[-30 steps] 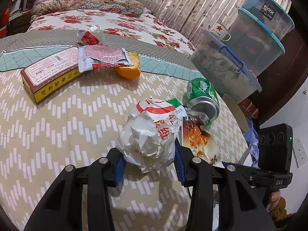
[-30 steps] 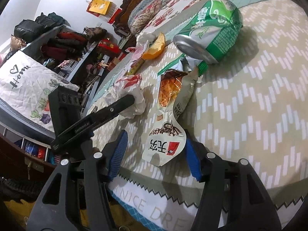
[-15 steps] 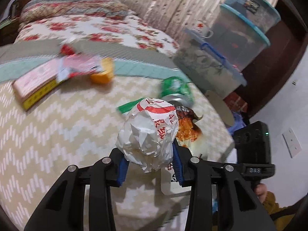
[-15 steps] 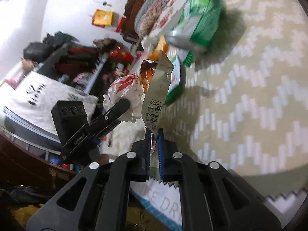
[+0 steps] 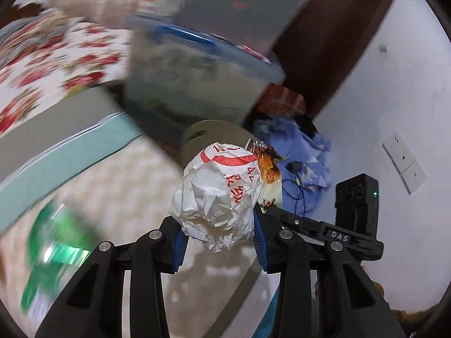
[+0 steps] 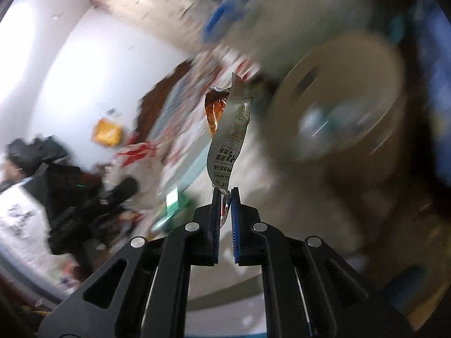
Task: Collect trash
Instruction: 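Drop the bag and wrapper into the wastebasket, opening both grippers, then grasp the crumpled white-and-red plastic bag with the right gripper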
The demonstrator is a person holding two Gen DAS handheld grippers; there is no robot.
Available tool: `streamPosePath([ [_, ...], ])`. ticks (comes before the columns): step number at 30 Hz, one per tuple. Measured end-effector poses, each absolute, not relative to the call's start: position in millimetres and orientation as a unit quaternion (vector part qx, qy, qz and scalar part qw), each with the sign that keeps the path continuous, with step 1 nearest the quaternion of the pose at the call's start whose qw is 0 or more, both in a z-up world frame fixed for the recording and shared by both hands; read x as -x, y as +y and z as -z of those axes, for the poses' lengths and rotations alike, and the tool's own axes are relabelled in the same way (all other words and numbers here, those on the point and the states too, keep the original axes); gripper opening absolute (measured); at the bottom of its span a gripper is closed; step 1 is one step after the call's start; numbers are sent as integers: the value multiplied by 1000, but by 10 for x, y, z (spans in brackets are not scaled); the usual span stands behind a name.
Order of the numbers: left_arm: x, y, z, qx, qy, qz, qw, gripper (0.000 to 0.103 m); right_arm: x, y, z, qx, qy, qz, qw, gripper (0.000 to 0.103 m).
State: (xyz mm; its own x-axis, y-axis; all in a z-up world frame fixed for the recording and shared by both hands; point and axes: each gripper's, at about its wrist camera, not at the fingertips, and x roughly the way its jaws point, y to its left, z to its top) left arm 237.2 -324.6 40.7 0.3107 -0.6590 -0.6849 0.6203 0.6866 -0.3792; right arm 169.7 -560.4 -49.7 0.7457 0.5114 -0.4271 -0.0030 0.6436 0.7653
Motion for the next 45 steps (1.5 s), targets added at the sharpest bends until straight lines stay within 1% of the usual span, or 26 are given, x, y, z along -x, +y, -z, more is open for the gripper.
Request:
streamPosePath([
  [2,-2533,-3644,-410,8,438,408,801,39,-1805,-5853,432,-367,317,-110,868,10],
  [3,-2619,-3862,-405,-2,437,409,801,43,-1858,-5900,416,-358,317,-98,873,11],
  [4,-2700,-4028,-394,-11,434,406,804,55,-1949,-5979,403,-349,315,-80,879,13],
  [6,-2867,-4366,-317,-25,437,391,809,74,-2122,-6108,452,-336,322,-56,883,13],
  [7,-2949,-4525,-244,-38,442,383,810,74,-2257,-6168,505,-335,333,-42,880,20],
  [8,-3014,-4633,-187,-49,448,375,810,74,-2314,-6222,554,-339,341,-31,876,29],
  [9,-3072,-4730,-101,-60,460,363,808,74,-2384,-6253,599,-347,348,-19,871,61],
  [10,-3113,-4765,-27,-62,472,356,804,74,-2379,-6296,629,-358,341,-11,869,79],
  [11,-3139,-4778,7,-58,477,354,802,74,-2317,-6323,624,-363,322,-4,874,79],
  [15,-3029,-4430,-28,-26,472,366,802,74,-2150,-6382,589,-359,295,4,886,78],
  [20,-2676,-3864,-148,-8,460,377,804,74,-2086,-6315,550,-376,280,-12,883,76],
  [24,-2343,-3198,-228,11,448,372,813,74,-2089,-5915,341,-359,279,-61,889,74],
  [27,-2167,-2548,-268,38,439,343,829,72,-2129,-5600,211,-339,285,-96,891,71],
  [29,-2073,-2082,-276,57,433,311,844,72,-2173,-5283,86,-318,290,-135,892,69],
  [33,-1915,-1031,-189,129,428,231,864,70,-2300,-4622,-110,-277,306,-213,886,63],
  [36,-1859,-369,-61,192,428,182,864,70,-2468,-3918,-197,-238,338,-288,864,58],
  [37,-1854,-180,-9,215,429,169,861,66,-2527,-3596,-219,-215,351,-314,856,55],
  [39,-1845,118,78,254,430,153,853,62,-2644,-3061,-251,-170,372,-351,842,51],
  [40,-1821,235,108,269,428,147,850,61,-2732,-2731,-259,-144,385,-374,831,48],
  [42,-1754,376,134,285,418,145,850,61,-2957,-2161,-232,-106,414,-391,815,47],
  [45,-1626,495,127,281,407,144,857,61,-3269,-1632,-134,-85,452,-391,798,47],
])
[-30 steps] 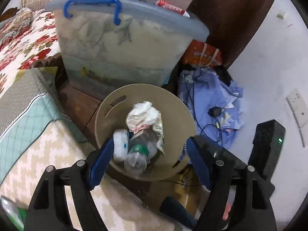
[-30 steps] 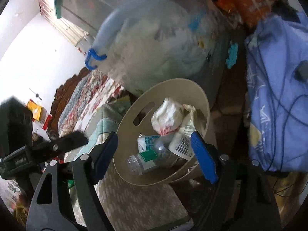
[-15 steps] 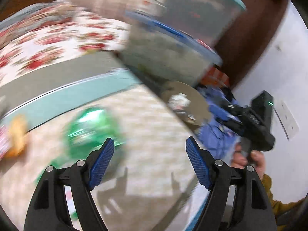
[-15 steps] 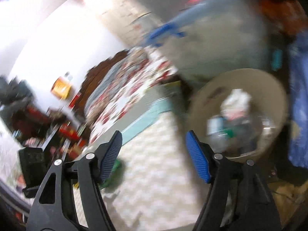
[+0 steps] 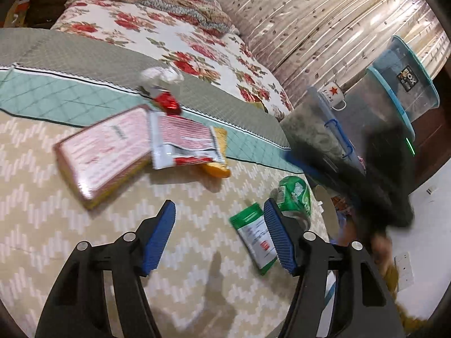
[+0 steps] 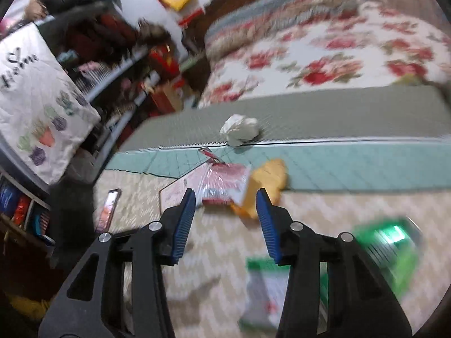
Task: Collect trash
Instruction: 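Grasp the crumpled white-and-red plastic bag with the right gripper, then grasp the red-and-white wrapper packet with the left gripper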
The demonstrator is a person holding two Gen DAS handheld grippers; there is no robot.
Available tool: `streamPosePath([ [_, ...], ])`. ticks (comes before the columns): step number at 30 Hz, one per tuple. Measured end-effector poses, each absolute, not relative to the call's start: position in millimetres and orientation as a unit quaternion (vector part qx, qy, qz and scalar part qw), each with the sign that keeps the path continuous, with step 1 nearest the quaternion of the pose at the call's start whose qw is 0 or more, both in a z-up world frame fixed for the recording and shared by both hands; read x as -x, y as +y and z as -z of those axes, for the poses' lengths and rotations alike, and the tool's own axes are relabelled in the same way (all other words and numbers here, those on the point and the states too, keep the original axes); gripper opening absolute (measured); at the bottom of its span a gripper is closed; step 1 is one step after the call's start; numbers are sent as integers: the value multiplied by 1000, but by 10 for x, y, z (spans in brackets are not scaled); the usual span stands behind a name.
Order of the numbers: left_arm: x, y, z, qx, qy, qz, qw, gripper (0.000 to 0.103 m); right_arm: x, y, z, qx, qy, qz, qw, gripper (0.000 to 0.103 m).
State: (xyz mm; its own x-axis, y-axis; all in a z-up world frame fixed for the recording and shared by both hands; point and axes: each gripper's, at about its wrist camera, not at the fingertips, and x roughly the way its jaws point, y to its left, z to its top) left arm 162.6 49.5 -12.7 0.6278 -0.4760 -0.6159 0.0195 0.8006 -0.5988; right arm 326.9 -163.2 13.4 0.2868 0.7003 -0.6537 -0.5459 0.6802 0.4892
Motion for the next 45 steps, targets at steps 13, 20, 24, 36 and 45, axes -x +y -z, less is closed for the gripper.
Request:
streamPosePath([
  [13,-1389,1031,286,342,393,159,839,62,-3489,-736,364,-6,542,-423,726,41],
  [20,-1396,1023,303,338,380,163,845,63,-3012,-768,202,45,540,-489,683,43],
  [24,-1392,1021,359,340,381,173,842,63,-3335,-979,-75,6,513,-445,734,60],
  [36,-1329,813,289,296,348,199,867,63,-4473,-122,216,10,542,-311,781,83],
  [45,-1385,843,318,313,355,205,857,63,-4205,51,361,101,533,-337,770,45],
])
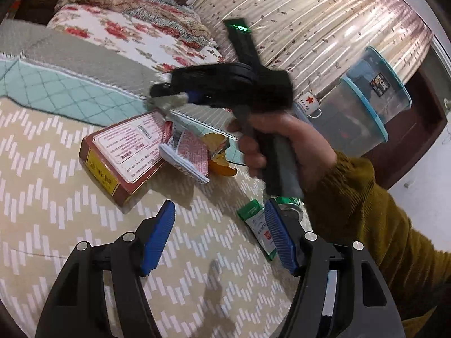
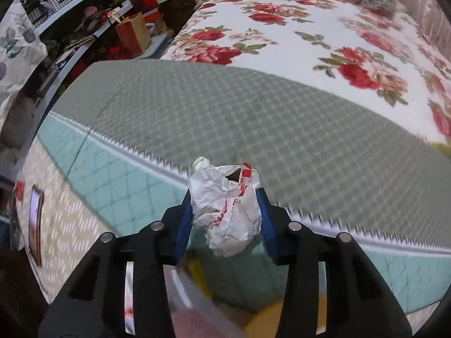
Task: Collect trash
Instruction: 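Grasp the red-and-white wrapper packet with the left gripper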
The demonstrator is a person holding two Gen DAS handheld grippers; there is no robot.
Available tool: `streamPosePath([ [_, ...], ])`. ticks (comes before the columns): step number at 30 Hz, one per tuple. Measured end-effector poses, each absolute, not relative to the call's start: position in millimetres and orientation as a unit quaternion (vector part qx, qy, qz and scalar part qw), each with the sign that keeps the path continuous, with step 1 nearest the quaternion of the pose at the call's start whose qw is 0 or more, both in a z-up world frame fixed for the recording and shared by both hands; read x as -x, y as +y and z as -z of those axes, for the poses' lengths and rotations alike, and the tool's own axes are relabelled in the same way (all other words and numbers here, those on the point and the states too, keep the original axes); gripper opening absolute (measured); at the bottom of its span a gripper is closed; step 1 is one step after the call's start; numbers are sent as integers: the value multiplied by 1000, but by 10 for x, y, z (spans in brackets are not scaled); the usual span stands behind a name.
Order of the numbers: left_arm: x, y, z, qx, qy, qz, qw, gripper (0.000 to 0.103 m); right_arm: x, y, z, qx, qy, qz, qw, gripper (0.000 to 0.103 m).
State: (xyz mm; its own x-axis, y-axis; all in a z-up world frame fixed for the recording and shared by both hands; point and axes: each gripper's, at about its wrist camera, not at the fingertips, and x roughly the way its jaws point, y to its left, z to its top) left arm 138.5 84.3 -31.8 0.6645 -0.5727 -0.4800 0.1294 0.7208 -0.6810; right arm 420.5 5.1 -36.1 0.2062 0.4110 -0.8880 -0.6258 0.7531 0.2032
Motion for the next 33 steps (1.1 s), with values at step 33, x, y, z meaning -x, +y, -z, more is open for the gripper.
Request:
streamPosePath([
  [33,-1026,542,288,146,422,93,890,94,-2710,-1379,370,-118,524,-429,726,46],
])
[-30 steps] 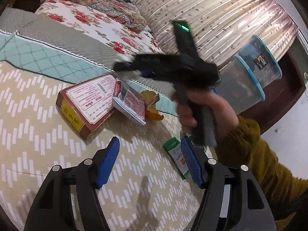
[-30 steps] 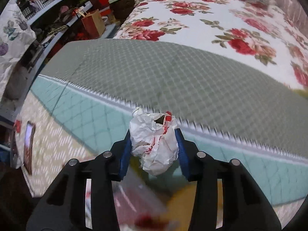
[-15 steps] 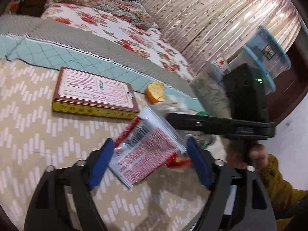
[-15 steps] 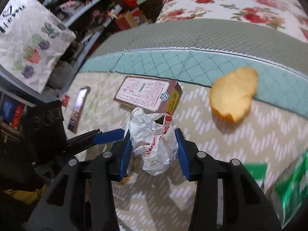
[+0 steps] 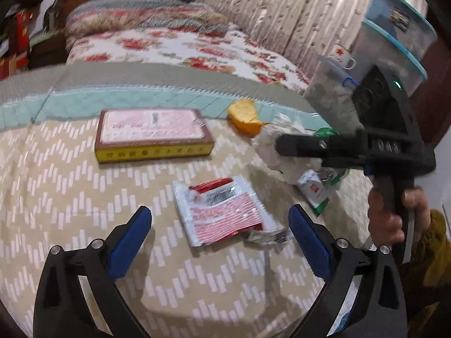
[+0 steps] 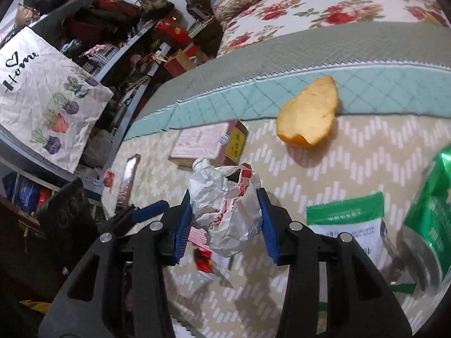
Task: Collect trash
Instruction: 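Grasp the red-and-white wrapper packet with the left gripper, then drop the bag and packet into the wastebasket, opening both grippers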
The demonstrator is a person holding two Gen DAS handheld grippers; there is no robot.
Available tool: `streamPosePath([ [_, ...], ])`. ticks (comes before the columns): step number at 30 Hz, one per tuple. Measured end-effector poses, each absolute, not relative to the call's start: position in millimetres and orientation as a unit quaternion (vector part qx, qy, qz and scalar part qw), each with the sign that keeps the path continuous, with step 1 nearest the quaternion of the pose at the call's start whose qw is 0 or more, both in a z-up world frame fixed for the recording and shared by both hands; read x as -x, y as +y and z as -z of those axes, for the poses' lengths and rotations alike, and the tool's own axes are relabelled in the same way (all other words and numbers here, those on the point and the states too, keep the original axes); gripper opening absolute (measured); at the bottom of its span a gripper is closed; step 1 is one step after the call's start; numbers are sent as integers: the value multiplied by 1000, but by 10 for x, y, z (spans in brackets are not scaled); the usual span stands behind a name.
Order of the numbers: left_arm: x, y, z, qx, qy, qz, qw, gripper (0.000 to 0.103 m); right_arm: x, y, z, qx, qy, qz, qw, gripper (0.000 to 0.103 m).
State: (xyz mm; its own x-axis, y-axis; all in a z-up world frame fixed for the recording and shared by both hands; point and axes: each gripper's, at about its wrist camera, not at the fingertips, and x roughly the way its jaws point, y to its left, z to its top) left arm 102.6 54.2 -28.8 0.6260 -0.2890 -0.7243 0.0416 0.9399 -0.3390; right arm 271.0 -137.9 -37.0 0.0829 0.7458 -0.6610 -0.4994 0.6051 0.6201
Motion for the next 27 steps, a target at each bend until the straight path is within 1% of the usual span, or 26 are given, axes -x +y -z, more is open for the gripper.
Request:
streamPosePath([
  [3,-1069,771,389,228,431,103,867,90,-2692,-1391,466,-130,533,-433,715,46],
  [5,-1083,867,397,264,426,111,858,79,-2654,-1345,547,-124,538,-435,711,46],
  [6,-1107,887,418,276,431,119,851,69,-2646,-1332,576,-122,540,-436,710,46],
  [7,-1129,888,435,283,434,125,846,61,-2635,-1331,595,-126,536,-437,711,46],
  [9,-1176,842,473,284,442,136,840,49,-2633,-1337,616,-133,534,-438,710,46],
  [10,-1183,806,467,276,439,130,845,47,-2634,-1348,633,-141,534,-438,709,47],
  [11,-1177,775,460,268,438,127,849,42,-2633,-1366,654,-147,533,-438,709,47],
  [12,-1179,746,453,260,439,125,851,22,-2636,-1402,673,-150,533,-438,708,47],
  [13,-1174,738,438,256,438,118,854,7,-2631,-1429,678,-154,533,-437,708,47],
  [14,-1169,745,417,260,434,122,854,5,-2620,-1466,671,-157,532,-435,709,47],
  [17,-1124,742,300,273,420,136,855,5,-2575,-1603,596,-180,519,-447,706,46],
  [21,-1116,595,93,272,405,158,858,5,-2432,-1961,435,-212,480,-466,713,46],
  [27,-1273,90,-271,249,393,215,859,5,-2193,-2757,164,-227,414,-429,770,46],
])
